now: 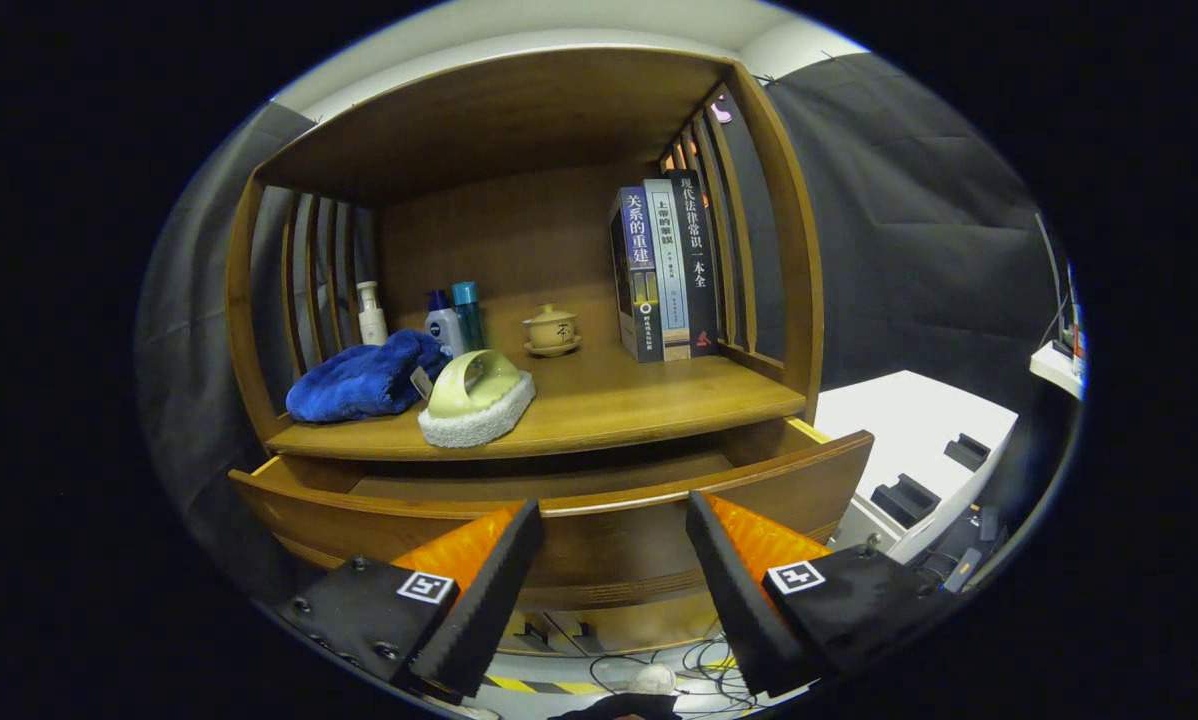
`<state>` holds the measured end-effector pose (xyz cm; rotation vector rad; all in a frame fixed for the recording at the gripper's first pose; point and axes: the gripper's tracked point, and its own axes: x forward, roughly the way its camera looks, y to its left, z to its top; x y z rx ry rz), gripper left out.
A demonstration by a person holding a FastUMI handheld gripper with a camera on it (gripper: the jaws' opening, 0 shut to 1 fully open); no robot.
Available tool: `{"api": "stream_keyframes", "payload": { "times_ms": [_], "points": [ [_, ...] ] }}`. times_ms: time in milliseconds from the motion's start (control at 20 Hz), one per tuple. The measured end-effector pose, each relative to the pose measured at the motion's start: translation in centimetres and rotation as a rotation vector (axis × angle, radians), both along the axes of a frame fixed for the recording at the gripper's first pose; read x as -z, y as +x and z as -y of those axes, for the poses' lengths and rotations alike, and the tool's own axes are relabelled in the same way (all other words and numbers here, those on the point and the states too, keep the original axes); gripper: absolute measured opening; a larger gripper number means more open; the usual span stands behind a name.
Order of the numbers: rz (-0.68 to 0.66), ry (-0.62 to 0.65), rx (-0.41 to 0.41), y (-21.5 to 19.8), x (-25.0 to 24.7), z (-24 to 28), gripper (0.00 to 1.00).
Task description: Pull open the drawer, take out the items inside it, and place them on the countertop above the cabinet.
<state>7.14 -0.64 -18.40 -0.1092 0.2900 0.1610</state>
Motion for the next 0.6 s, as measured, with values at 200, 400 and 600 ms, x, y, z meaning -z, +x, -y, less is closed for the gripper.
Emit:
{"api": "stream_keyframes", "payload": {
  "times_ms": [200,400,600],
  "points": [
    [-0.007,0.015,0.000,0.6,0.1,-0.1,0.98],
    [0.001,-0.017,0.002,1.4,0.0,-0.3,0.98],
    [0.000,-0.005,0.004,2.0,0.1,-0.5,0.98]
  ]
}}
